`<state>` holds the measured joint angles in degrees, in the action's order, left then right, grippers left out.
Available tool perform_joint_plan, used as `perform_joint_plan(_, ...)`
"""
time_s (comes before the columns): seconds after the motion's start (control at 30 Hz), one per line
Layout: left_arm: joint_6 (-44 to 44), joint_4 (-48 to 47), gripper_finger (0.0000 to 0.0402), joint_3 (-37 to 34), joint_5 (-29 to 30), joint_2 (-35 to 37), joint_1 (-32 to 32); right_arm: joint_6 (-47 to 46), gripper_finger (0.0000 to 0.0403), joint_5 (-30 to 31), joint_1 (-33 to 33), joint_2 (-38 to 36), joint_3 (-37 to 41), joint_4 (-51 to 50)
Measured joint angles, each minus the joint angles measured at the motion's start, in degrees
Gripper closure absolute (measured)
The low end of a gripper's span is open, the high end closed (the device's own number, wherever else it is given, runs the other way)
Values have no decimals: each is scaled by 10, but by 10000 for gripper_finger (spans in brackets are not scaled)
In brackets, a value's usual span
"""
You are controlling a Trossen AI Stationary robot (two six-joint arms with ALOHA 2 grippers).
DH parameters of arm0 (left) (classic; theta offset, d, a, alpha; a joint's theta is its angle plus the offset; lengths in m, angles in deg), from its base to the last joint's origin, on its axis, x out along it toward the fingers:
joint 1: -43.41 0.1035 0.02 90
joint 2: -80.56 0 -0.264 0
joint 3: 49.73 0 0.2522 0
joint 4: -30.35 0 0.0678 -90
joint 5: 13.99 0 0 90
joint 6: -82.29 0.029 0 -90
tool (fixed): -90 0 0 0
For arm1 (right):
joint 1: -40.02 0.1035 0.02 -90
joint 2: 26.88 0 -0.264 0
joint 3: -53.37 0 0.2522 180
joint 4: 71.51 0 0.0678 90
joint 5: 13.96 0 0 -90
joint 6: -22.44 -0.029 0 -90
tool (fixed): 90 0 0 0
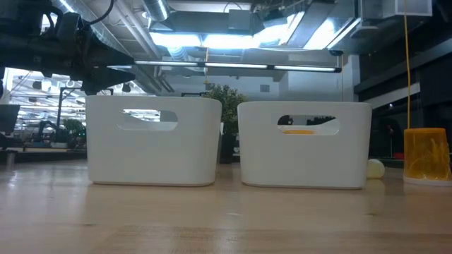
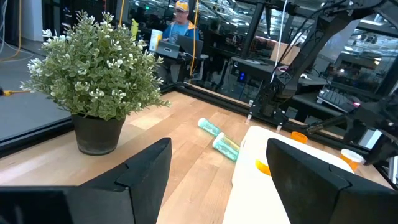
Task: Pick and place medicine bottles into bin by pill shape (circle, oval)
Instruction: Put the orange capsule bottle into the right white bin
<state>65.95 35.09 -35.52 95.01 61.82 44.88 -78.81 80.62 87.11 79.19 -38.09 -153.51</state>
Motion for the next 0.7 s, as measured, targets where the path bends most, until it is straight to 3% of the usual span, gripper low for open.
perform_joint_plan(0.37,0,0,147,0,0,0,0,23,91,3,-8,-24,67,62)
perform_joint_plan(0.7,0,0,147,0,0,0,0,38,92,4,-11,-24,69,45)
